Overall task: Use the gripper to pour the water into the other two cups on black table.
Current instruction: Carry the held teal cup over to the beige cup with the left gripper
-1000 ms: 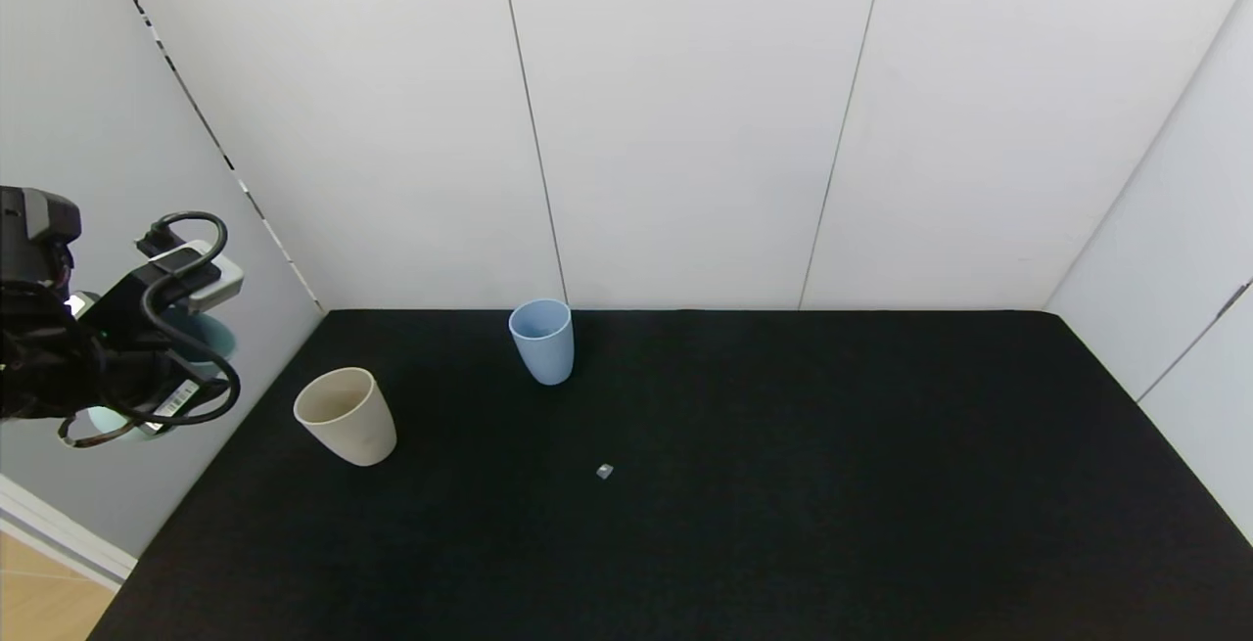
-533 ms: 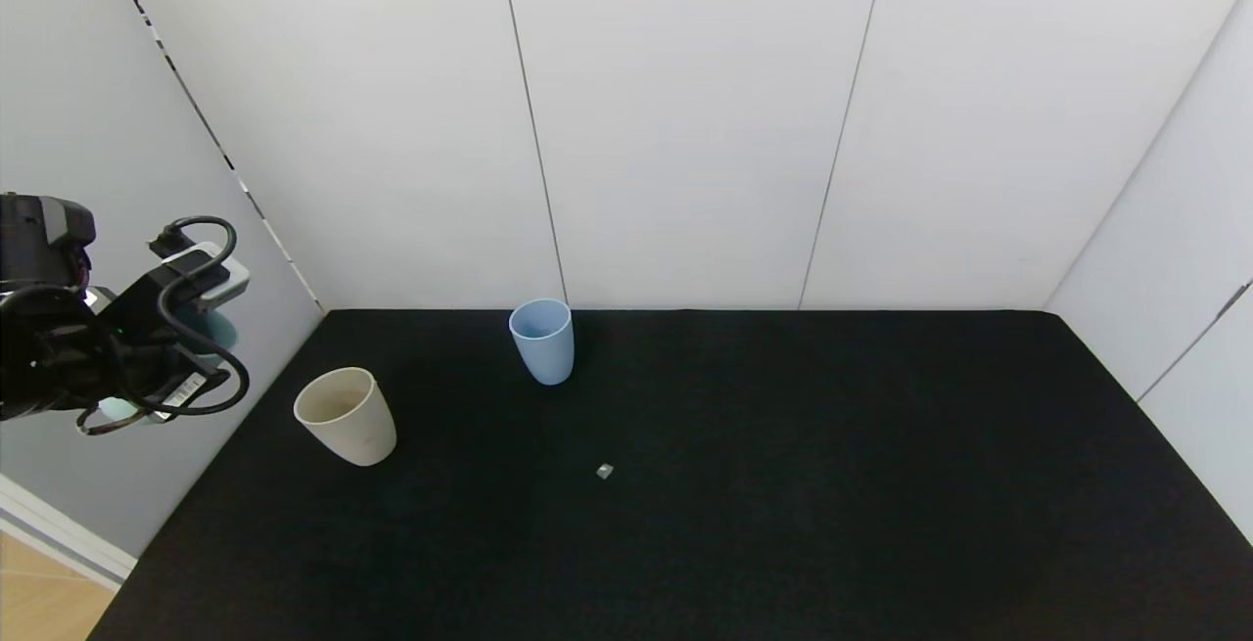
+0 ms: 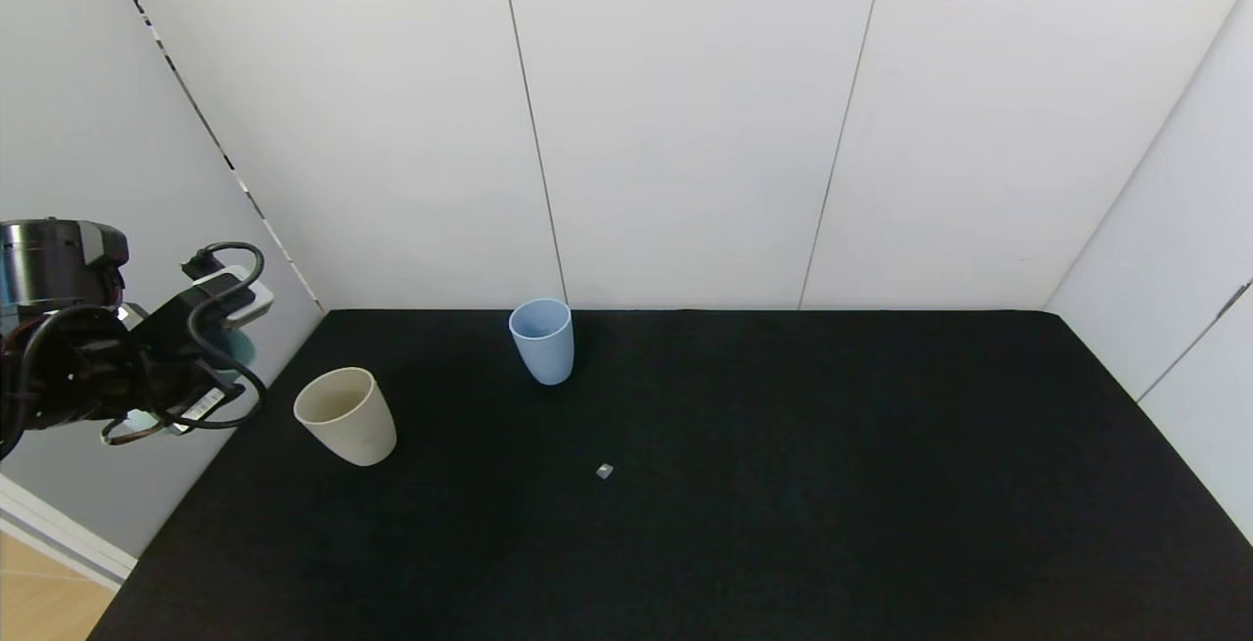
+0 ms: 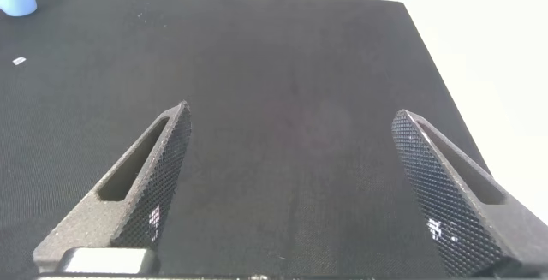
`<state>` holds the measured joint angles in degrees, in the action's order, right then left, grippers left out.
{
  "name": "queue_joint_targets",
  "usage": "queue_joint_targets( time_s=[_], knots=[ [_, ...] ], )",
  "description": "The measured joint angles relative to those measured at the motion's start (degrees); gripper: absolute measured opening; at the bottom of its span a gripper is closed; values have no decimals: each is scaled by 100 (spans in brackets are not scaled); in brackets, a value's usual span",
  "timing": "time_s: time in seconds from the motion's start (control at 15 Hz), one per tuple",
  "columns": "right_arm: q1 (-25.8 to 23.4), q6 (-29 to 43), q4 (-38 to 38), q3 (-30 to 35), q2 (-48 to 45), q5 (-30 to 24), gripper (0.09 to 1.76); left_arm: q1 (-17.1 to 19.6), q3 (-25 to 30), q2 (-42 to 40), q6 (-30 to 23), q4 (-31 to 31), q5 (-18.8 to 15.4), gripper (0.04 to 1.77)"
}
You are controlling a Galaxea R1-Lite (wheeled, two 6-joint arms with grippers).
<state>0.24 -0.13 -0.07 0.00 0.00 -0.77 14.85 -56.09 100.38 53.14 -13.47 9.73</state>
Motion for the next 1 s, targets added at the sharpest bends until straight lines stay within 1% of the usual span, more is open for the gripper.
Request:
queue_joint_targets(
  time_s=[0.33, 0.6, 0.73, 1.0],
  knots=[
    [0, -2, 0, 0, 0, 2, 171, -138, -30, -10, 468, 0, 33, 117],
    [0, -2, 0, 0, 0, 0, 171, -171, -79, -18, 1047, 0, 52, 117],
    [0, 0, 0, 0, 0, 2, 171, -176, -90, -18, 1331, 5, 129, 117],
    [0, -2, 2, 0, 0, 0, 171, -286, -101, 15, 1506, 5, 258, 117]
  ],
)
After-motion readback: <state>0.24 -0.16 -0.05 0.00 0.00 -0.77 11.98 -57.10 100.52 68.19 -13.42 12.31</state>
